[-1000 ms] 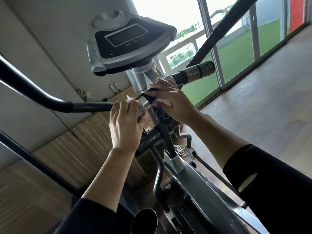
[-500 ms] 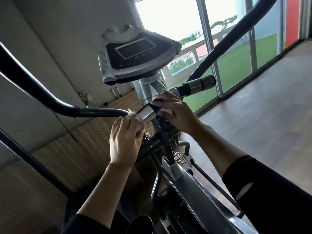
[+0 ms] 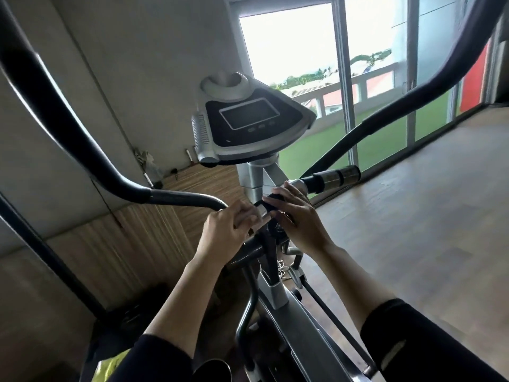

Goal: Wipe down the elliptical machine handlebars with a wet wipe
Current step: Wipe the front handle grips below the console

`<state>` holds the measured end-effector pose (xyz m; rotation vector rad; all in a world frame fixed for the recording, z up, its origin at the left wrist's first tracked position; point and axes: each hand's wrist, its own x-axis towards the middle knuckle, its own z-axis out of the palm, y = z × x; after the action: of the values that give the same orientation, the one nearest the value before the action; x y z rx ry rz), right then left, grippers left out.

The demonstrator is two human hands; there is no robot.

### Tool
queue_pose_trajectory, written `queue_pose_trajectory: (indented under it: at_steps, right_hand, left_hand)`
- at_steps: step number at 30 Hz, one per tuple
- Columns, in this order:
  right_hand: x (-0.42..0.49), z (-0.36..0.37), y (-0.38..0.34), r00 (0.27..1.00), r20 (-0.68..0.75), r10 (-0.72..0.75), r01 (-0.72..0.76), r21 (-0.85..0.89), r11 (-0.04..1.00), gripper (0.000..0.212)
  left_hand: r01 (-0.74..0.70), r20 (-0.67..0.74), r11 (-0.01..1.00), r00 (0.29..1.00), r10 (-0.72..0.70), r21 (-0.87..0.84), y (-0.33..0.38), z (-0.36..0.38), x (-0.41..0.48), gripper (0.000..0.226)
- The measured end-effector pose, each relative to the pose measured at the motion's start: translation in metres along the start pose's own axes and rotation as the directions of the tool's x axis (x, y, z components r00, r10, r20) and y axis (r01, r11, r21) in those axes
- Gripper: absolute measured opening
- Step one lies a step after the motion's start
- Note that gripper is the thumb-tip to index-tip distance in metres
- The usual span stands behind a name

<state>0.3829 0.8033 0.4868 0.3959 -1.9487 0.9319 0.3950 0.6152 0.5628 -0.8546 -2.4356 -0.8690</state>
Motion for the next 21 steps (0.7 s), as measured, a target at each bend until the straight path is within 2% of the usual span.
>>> queue_pose_trajectory:
  at_steps: [2, 6, 12, 17, 21]
  right_hand:
    - [0.001, -0.001, -0.003, 1.000, -0.021, 0.002, -0.002, -0.001, 1.000, 0.034]
    - [0.001, 0.000, -0.007, 0.999, -0.036, -0.007, 0.006, -0.027, 1.000, 0.032]
    - [0.000, -0.002, -0.005, 1.000, -0.014, 0.002, -0.002, -0.016, 1.000, 0.030]
    - [0.001, -0.004, -0.004, 1.000, 0.006, -0.027, 0.027, -0.065, 0.997, 0.034]
    - [0.001, -0.005, -0.011, 1.000, 0.024, -0.007, 0.009, -0.093, 0.996, 0.037]
  left_hand:
    - [0.005, 0.024, 0.999, 1.000, -0.004, -0.033, -0.008, -0.009, -0.005, 0.017]
    - [0.061, -0.017, 0.997, 0.998, -0.062, -0.053, -0.021, -0.019, -0.016, 0.018]
    - [0.118, 0.006, 0.989, 0.993, -0.118, -0.089, -0.005, -0.003, 0.002, 0.012]
    - [-0.031, -0.102, 0.999, 0.994, 0.033, 0.022, -0.022, -0.007, -0.025, 0.030]
    - [-0.093, -0.227, 0.983, 0.966, 0.128, 0.159, -0.028, -0.005, -0.047, 0.032]
